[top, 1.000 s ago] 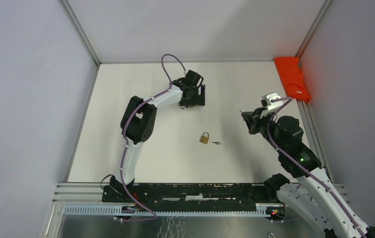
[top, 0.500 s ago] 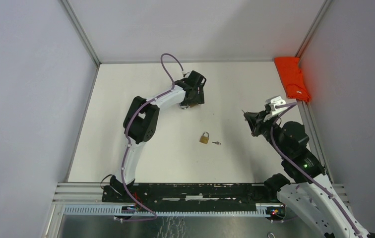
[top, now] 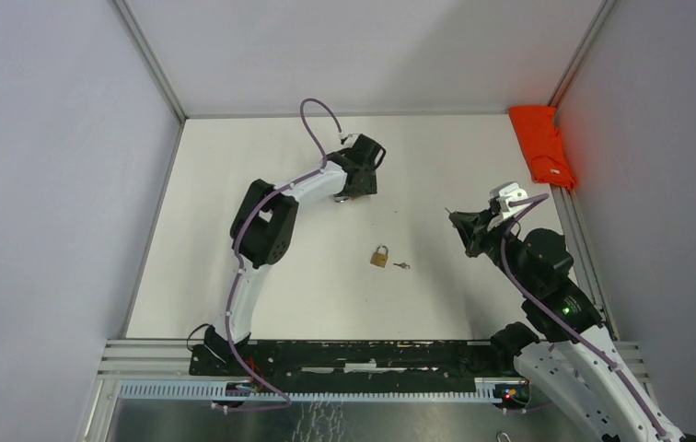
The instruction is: Unlock with the key
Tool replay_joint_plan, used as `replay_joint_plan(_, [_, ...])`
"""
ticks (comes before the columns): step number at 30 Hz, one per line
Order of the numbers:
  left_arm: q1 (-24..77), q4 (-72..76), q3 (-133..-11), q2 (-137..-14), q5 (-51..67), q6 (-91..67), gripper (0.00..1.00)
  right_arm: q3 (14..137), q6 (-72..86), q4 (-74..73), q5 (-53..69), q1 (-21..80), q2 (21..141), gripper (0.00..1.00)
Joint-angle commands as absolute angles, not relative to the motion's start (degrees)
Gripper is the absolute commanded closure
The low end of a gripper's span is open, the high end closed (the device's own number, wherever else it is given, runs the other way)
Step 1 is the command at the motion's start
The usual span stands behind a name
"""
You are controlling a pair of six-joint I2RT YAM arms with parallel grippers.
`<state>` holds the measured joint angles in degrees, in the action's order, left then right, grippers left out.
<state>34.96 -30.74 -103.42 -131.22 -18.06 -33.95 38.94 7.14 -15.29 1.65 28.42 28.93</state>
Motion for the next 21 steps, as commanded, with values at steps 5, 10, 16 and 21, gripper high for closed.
replay_joint_plan(5, [34.6, -33.8, -95.7, -131.6, -16.7, -30.2, 0.60, 38.5, 7.6, -12.1, 4.1, 28.3, 28.8, 1.00])
replay_joint_plan(10, [34.9, -33.4, -91.9, -127.6, -14.7, -26.6, 0.75, 38.6, 8.9, -11.5, 5.2, 28.3, 29.3, 1.00])
replay_joint_plan(16, [35.4, -34.7, -89.2, -123.6, -9.3, -21.7, 0.98, 38.6, 10.9, -9.8, 7.5, 28.3, 30.7, 1.00])
replay_joint_plan(21, [35.8, -34.4, -85.4, -120.4, -8.5, -18.3, 0.98, 37.8, 12.3, -8.0, 9.3, 28.3, 32.4, 1.00])
